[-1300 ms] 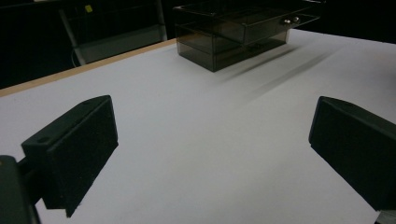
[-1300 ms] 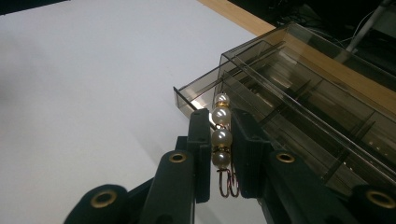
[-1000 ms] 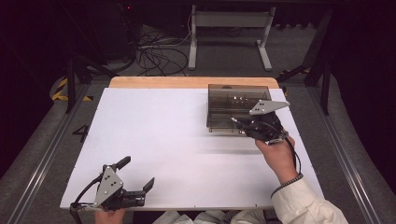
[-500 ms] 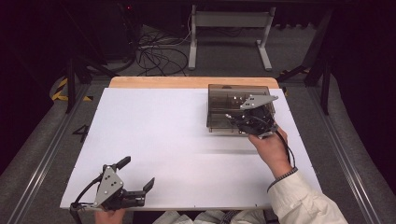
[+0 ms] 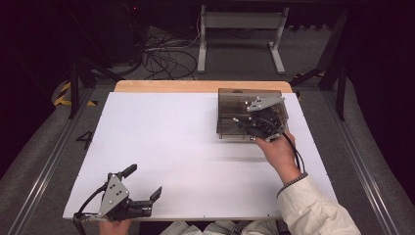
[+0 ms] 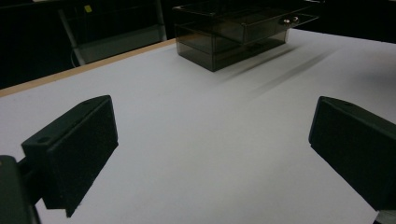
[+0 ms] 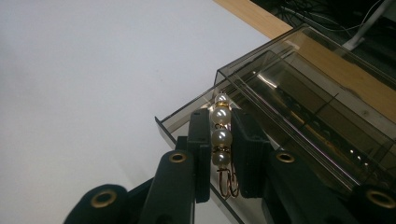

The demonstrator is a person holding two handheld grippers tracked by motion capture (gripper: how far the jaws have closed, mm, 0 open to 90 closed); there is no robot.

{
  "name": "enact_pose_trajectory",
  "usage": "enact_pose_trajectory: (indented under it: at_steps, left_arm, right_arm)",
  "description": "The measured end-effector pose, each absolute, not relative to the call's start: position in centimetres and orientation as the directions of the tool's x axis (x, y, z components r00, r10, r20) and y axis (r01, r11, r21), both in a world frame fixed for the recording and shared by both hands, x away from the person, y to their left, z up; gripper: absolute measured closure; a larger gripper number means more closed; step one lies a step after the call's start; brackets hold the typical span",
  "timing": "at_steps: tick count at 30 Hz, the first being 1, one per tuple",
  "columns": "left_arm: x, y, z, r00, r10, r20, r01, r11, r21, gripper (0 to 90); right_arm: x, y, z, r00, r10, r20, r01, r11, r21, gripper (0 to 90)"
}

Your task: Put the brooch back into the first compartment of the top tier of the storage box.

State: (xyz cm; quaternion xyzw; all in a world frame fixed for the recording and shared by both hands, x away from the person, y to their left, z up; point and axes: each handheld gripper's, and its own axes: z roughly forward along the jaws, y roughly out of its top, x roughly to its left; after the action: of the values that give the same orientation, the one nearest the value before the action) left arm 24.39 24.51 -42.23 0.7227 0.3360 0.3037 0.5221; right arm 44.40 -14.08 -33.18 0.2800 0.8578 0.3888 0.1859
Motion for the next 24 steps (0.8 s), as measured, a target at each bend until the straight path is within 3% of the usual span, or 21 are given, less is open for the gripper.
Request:
enact_pose_trajectory:
  at_steps: [24]
  left_arm:
    - [24.4,24.5,-42.2,0.591,0.802,0.088,0.168,-0.229,0.959,1.9]
  right_arm:
    - [45.6,-13.0,-34.5,-0.779,0.617,-0.112,0.33,0.555,0.764,78.8]
